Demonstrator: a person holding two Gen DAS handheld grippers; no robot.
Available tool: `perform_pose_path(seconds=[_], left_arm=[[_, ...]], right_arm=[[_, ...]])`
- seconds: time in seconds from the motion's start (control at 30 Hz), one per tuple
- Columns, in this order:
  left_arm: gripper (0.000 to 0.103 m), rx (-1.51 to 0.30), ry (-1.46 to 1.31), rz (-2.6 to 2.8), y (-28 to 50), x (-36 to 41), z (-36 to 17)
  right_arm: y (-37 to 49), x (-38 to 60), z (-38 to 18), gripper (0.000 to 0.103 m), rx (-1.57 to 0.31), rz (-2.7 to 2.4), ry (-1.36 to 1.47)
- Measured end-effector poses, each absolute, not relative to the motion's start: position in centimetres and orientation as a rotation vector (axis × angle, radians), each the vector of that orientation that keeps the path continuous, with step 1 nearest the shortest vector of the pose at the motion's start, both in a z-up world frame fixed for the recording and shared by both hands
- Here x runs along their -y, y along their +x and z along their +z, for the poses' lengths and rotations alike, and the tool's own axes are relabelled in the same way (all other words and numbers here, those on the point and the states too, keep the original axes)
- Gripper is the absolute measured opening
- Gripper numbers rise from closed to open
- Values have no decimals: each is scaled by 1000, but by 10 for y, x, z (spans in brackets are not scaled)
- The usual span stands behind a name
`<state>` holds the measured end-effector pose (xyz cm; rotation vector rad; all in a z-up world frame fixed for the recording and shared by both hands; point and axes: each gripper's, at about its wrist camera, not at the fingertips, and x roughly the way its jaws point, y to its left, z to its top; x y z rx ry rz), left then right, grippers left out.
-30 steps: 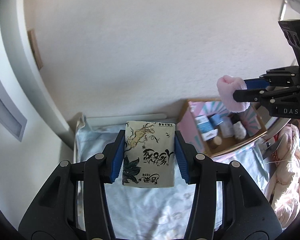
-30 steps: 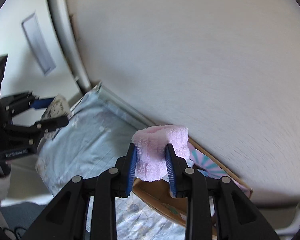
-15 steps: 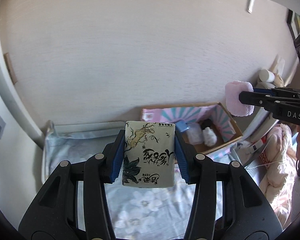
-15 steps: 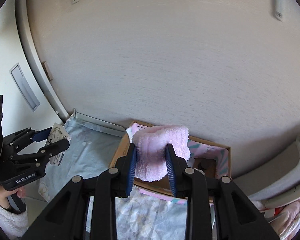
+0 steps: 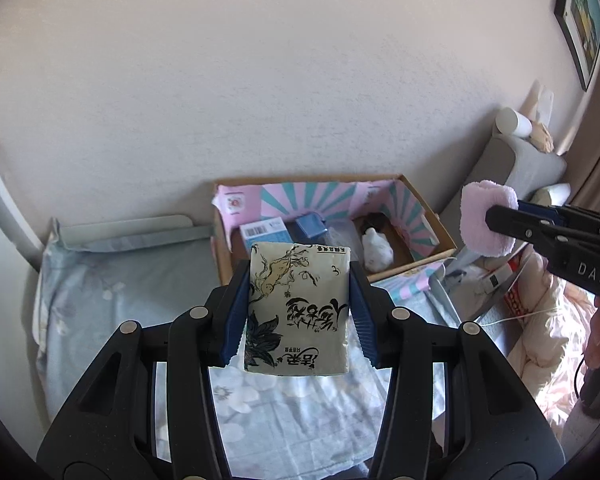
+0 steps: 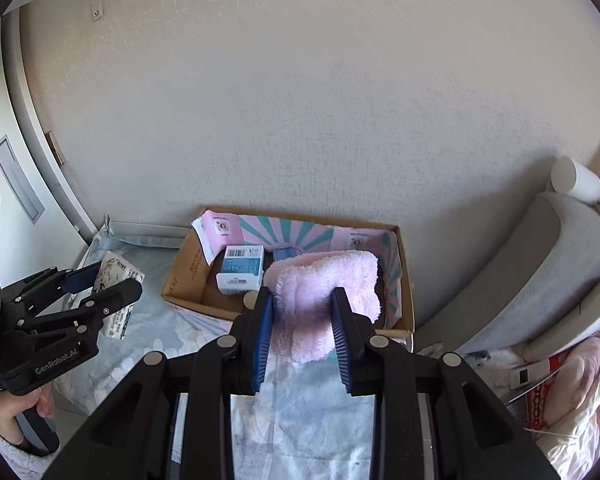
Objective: Organize objects
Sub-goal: 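Carry the tissue pack and pink sock over the cardboard box with both grippers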
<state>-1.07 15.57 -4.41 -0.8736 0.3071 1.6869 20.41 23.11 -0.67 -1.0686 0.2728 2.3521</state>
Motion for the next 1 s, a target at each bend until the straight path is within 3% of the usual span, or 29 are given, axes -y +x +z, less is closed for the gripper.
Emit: perform_pose_path(seconds=[0.6,1.0], left_arm=[[43,-326,-934,1674,-35,-214,-44],[43,-424,-1083,1625,-71,-297,-96]], right_arm=[[177,-265,-16,26,-264,2354,-1152],[130,-311,-58,26,-301,2324,-1327]])
